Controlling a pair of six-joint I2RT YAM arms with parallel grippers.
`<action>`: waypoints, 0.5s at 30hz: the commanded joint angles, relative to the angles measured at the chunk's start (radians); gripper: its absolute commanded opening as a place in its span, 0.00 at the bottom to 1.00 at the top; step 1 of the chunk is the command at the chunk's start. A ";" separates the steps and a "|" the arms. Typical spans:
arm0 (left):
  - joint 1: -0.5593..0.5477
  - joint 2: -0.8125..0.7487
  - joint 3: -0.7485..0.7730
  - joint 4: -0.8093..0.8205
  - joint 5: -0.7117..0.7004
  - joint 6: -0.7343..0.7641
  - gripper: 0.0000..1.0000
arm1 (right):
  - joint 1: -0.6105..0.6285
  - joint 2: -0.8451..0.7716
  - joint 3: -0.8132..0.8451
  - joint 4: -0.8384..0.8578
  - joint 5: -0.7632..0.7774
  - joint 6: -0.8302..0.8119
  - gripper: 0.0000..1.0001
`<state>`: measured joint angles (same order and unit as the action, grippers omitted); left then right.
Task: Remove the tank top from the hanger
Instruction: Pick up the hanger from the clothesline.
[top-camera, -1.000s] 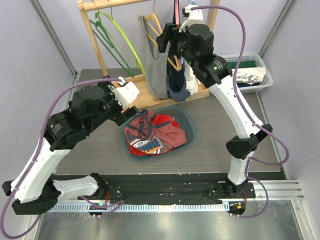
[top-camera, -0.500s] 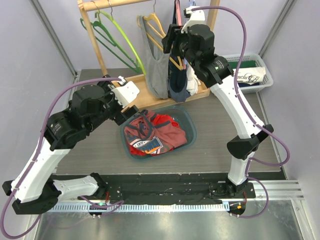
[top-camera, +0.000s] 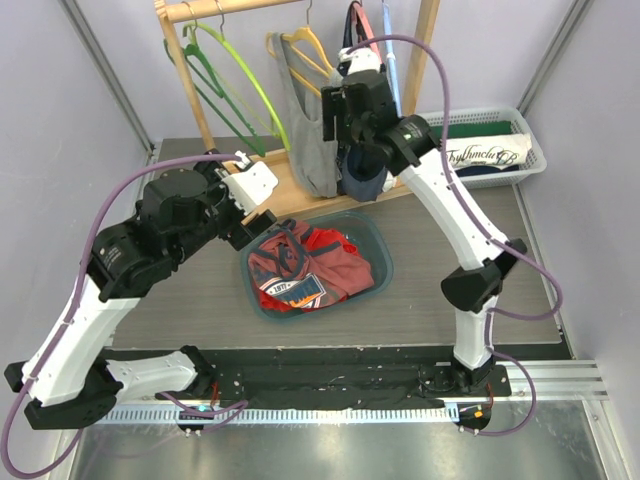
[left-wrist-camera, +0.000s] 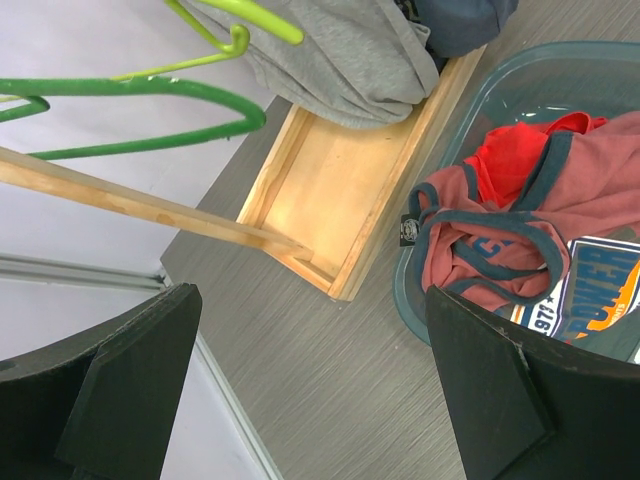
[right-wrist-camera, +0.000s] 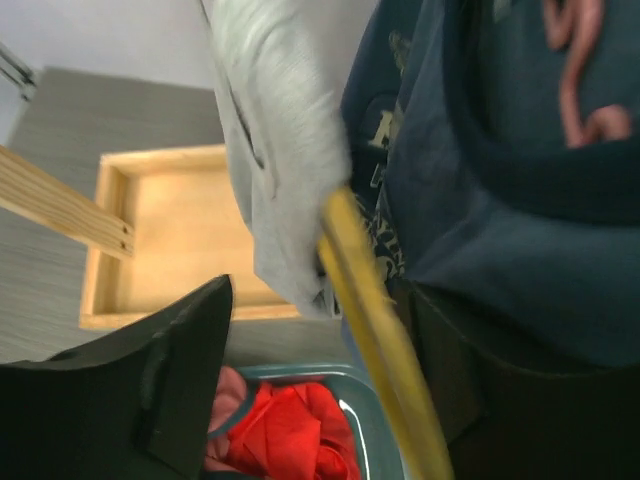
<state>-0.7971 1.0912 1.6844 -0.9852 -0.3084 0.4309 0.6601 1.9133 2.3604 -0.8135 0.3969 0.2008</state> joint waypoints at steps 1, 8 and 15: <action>0.010 -0.005 0.037 0.019 0.022 -0.004 1.00 | 0.041 0.059 0.071 -0.073 0.068 -0.028 0.67; 0.025 -0.030 0.014 0.013 0.034 -0.009 1.00 | 0.050 0.032 0.056 -0.007 0.060 -0.034 0.61; 0.030 -0.045 -0.012 0.010 0.048 -0.018 1.00 | 0.050 0.035 0.143 0.022 0.034 -0.046 0.50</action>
<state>-0.7753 1.0664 1.6802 -0.9871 -0.2832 0.4255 0.7147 1.9965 2.4237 -0.8604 0.4252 0.1749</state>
